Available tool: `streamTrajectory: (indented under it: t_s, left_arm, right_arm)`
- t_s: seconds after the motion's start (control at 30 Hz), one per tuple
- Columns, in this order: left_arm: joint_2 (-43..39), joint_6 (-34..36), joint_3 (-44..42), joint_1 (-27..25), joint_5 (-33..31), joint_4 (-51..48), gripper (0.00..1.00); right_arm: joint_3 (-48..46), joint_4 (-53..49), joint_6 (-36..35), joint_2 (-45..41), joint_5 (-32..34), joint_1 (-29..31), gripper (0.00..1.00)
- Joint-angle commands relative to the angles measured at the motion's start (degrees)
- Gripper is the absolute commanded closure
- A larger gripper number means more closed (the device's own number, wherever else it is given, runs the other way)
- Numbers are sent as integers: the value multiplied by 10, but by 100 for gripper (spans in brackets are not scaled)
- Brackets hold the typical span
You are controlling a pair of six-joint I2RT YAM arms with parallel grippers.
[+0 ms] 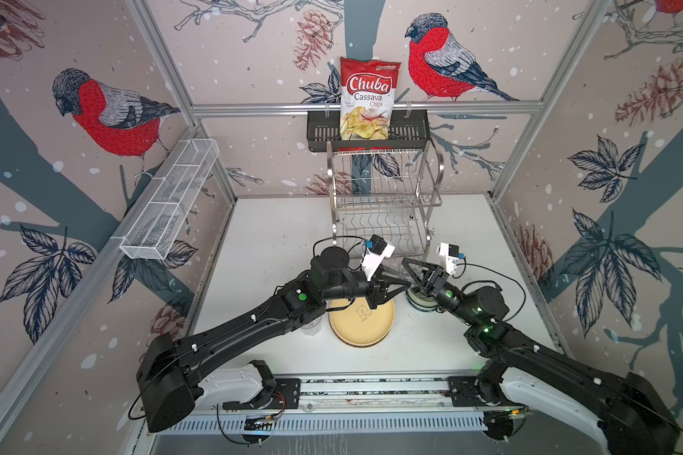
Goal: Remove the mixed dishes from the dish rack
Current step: 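Close the left gripper on the clear tumbler beside the right gripper, then open the right gripper and draw it back while the left holds the tumbler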
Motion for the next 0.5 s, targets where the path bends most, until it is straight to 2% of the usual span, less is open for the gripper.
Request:
streamTrajectory:
  t_s: [0.0, 0.47]
  left_arm:
    - [-2, -7, 1, 2, -13, 31, 57]
    - [-31, -34, -30, 8, -26, 51, 33]
  right_arm:
    - [3, 45, -9, 3, -23, 0, 62]
    - [4, 77, 0, 12, -24, -16, 66]
